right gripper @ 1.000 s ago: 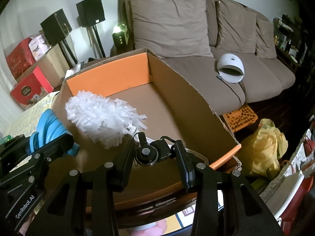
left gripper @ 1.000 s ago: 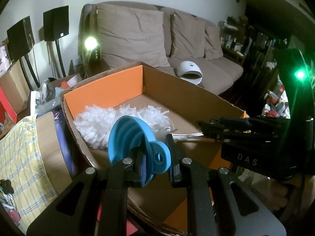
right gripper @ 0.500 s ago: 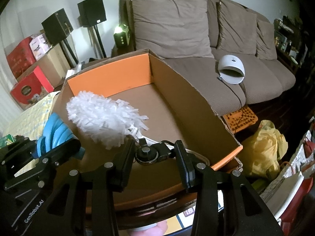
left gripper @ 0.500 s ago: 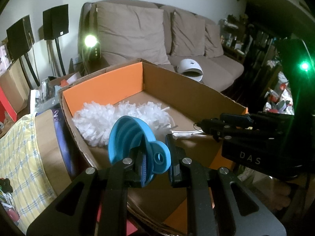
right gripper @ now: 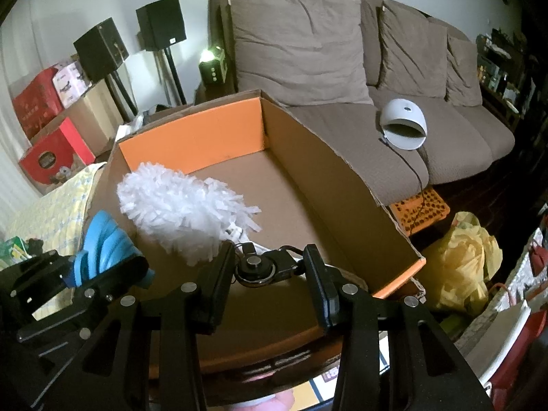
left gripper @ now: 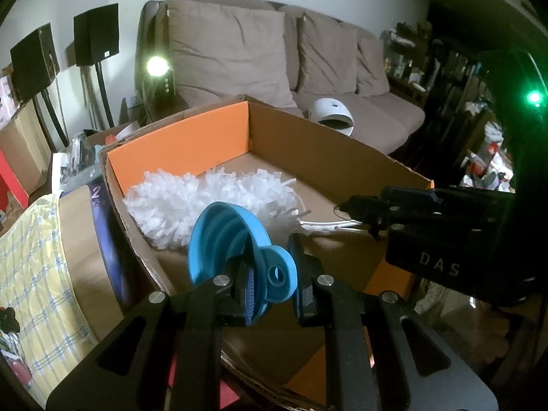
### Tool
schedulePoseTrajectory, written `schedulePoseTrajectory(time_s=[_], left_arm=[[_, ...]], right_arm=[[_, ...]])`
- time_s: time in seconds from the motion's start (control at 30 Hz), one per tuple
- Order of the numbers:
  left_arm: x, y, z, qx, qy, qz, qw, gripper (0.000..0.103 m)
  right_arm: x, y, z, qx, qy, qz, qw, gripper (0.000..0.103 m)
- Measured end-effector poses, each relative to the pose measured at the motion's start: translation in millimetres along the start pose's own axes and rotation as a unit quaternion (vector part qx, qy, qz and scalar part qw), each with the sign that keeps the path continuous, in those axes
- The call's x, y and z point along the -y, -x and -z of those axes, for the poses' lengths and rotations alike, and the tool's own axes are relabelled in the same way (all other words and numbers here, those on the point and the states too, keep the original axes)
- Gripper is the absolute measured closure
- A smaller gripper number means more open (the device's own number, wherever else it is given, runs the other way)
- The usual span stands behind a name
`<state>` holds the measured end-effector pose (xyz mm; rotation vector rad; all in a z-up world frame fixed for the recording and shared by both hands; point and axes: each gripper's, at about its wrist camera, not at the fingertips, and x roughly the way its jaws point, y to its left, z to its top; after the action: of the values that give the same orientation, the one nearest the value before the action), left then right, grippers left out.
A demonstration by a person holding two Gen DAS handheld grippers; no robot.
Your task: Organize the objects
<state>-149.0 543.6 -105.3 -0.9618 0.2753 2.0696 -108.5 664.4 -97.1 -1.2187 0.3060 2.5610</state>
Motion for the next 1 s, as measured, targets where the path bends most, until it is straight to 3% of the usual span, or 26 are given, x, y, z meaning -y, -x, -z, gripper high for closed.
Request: schedulePoseTrajectory(time_s=[1.0], left_arm=[[2.4,-2.7,3.6,-0.006,-0.004,0.001,1.0,0.087]], right_arm=[[-1.3,-4.6,1.7,-0.007,0.008,0.004,1.0,0.061]])
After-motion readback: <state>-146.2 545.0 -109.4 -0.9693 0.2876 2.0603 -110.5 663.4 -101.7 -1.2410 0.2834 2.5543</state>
